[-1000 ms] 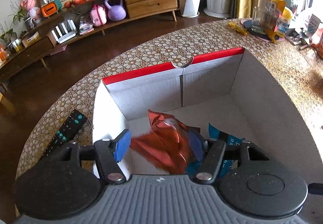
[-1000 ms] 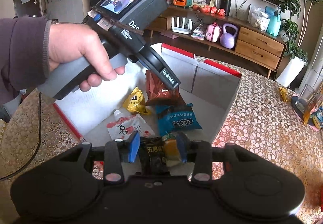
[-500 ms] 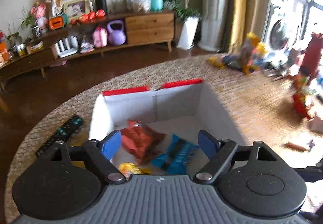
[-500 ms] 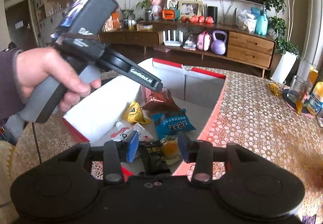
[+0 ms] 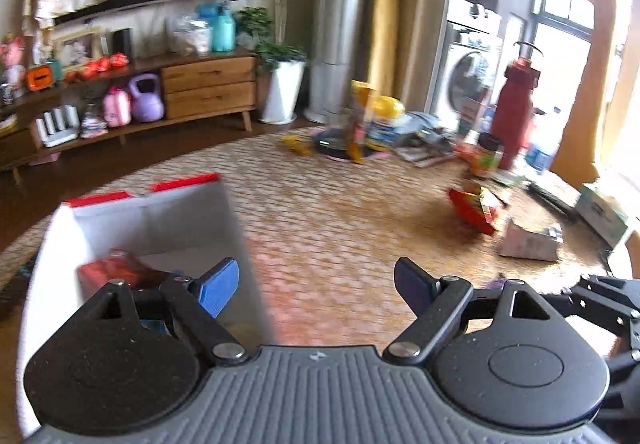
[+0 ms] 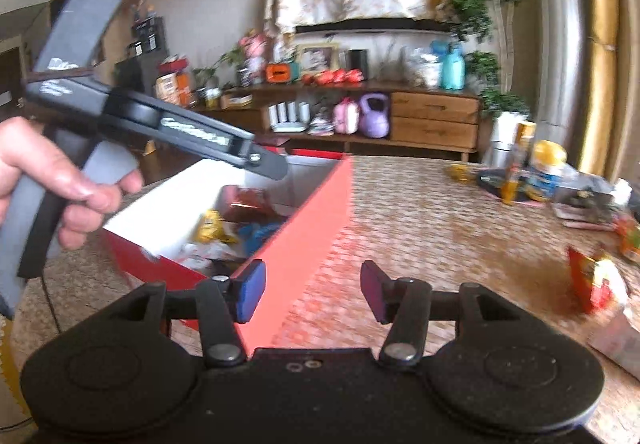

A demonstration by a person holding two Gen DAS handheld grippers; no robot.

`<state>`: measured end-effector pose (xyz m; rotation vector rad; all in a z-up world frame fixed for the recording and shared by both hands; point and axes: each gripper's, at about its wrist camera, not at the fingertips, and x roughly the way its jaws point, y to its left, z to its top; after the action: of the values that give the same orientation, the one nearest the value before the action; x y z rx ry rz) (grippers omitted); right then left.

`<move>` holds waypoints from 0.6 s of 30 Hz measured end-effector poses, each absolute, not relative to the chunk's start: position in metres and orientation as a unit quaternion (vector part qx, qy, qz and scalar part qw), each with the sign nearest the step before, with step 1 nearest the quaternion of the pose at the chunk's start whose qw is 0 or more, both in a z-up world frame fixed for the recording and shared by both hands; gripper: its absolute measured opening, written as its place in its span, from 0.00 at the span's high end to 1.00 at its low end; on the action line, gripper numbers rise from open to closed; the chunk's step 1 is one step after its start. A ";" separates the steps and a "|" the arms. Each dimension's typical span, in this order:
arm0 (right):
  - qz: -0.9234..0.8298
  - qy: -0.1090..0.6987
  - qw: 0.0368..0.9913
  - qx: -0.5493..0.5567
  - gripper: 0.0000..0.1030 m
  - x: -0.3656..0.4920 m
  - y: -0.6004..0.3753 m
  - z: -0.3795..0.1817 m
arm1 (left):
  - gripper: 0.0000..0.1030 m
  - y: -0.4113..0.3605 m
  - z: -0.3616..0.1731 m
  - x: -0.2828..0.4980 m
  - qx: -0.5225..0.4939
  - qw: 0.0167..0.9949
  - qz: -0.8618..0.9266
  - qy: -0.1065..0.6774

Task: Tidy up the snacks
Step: 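Move both open tools away from the box toward the table, then grasp the beige stick snack with the left tool while the right tool grasps the purple-wrapped candy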

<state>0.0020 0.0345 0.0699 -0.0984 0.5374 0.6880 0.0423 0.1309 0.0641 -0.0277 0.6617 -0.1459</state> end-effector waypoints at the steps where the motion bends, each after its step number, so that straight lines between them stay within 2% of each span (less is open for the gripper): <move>1: 0.322 0.259 0.909 -0.043 0.50 0.002 0.023 0.067 | 0.17 0.123 0.062 0.044 -0.014 0.942 -0.079 0.326; 7: 0.261 0.258 0.930 -0.025 0.45 0.007 -0.043 0.049 | 0.17 0.072 0.043 0.058 -0.009 0.932 -0.115 0.343; 18: 0.169 0.288 0.942 -0.010 0.45 0.031 -0.114 0.010 | 0.17 0.004 0.005 0.087 0.013 0.917 -0.131 0.376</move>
<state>0.0312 -0.1141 0.0098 -0.0213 0.5878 0.3455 0.0868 0.0042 0.0047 0.0267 0.7735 -0.2693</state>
